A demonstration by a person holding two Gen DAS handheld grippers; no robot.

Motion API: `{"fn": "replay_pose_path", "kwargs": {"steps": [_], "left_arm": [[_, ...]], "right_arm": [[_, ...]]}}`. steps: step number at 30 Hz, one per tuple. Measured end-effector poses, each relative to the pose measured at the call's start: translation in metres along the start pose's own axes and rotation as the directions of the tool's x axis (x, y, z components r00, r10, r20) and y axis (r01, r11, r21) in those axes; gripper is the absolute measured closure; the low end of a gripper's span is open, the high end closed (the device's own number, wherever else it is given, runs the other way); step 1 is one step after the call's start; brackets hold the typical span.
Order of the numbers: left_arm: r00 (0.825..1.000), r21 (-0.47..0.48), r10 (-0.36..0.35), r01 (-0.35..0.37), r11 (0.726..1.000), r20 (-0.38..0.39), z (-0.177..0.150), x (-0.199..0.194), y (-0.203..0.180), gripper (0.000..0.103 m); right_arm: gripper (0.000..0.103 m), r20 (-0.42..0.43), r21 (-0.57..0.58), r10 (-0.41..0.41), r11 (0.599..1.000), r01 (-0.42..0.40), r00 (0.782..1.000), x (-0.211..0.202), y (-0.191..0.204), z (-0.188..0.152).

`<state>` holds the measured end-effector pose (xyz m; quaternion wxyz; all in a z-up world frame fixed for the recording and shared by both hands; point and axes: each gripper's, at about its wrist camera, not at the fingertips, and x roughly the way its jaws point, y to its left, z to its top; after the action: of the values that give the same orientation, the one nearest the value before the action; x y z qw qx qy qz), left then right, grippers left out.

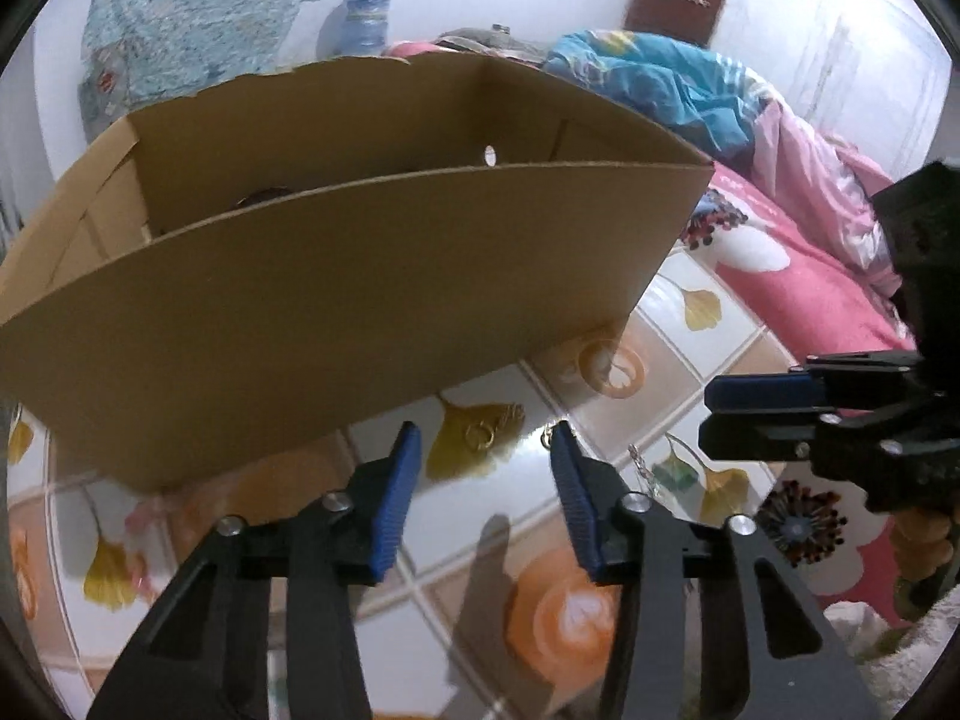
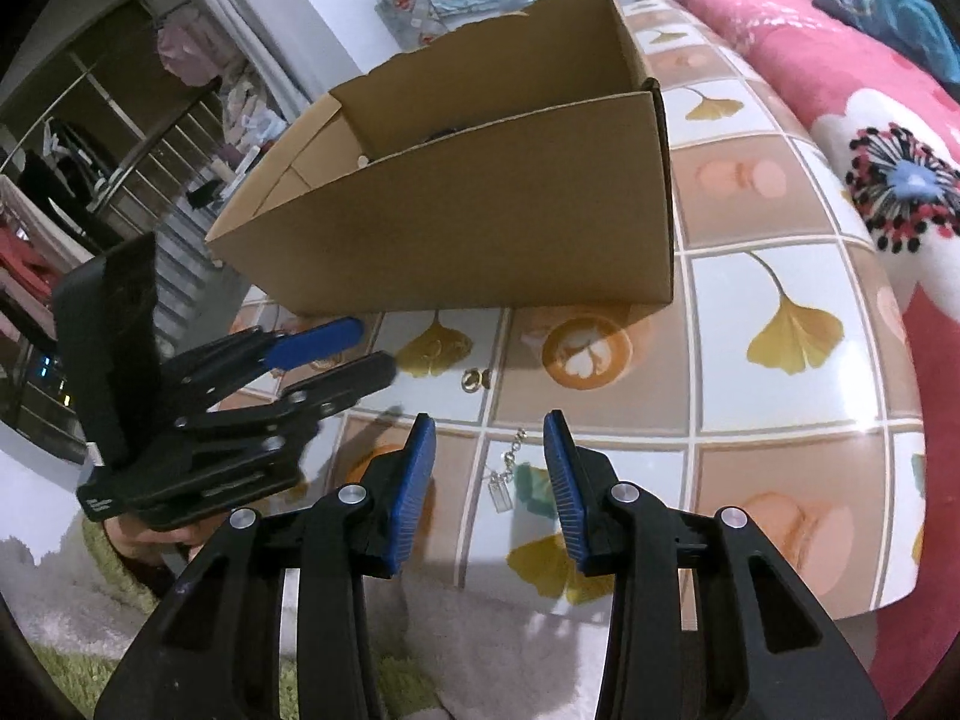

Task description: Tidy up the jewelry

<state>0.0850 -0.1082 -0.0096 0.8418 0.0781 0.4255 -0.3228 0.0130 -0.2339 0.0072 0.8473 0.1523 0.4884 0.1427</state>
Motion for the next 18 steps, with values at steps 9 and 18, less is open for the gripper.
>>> {"fn": "replay_pose_path", "kwargs": {"steps": [9,18], "left_arm": [[0.998,0.075,0.054,-0.051,0.996,-0.038,0.0,0.028,-0.007,0.081],[0.998,0.077,0.058,-0.055,0.996,-0.037,0.0,0.028,-0.002,0.098]], "right_arm": [[0.066,-0.003,0.008,0.009,1.0,-0.009,1.0,0.005,-0.006,0.002],[0.066,0.022,-0.012,0.009,1.0,-0.009,1.0,0.005,-0.01,0.005]]}}
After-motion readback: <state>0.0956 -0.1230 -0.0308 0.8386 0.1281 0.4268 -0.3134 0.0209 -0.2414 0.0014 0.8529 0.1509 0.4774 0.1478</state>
